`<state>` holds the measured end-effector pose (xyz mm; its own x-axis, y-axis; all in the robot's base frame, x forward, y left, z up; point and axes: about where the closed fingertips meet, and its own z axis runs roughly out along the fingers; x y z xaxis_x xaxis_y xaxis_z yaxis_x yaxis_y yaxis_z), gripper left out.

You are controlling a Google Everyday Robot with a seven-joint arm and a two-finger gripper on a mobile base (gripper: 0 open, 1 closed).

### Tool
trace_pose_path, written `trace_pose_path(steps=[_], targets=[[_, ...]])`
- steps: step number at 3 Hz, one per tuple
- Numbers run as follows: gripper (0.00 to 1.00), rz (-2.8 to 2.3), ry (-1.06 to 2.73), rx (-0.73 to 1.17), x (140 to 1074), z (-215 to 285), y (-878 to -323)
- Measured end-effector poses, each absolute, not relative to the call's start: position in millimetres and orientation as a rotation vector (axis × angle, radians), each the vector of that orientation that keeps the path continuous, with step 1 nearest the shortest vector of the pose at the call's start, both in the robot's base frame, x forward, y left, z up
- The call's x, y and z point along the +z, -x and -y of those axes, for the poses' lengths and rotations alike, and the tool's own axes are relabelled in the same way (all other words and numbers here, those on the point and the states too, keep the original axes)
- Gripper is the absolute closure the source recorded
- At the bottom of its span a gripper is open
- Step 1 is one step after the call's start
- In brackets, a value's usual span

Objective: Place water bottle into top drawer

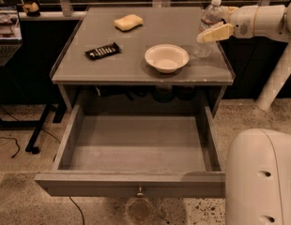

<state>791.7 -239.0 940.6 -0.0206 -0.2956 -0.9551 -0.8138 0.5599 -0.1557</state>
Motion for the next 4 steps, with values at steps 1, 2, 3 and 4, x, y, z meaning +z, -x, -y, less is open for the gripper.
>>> trace_pose_path(steps=[1, 2, 3, 4], targets=[[0.00, -1.591, 0.963, 0.537, 940.6, 239.0, -791.7], [0.19, -1.591, 0.963, 0.537, 940.6, 239.0, -791.8], [0.42, -1.591, 0.963, 0.537, 940.6, 238.9, -791.8], [0.65, -1.591, 0.963, 0.537, 940.6, 238.9, -791.8]])
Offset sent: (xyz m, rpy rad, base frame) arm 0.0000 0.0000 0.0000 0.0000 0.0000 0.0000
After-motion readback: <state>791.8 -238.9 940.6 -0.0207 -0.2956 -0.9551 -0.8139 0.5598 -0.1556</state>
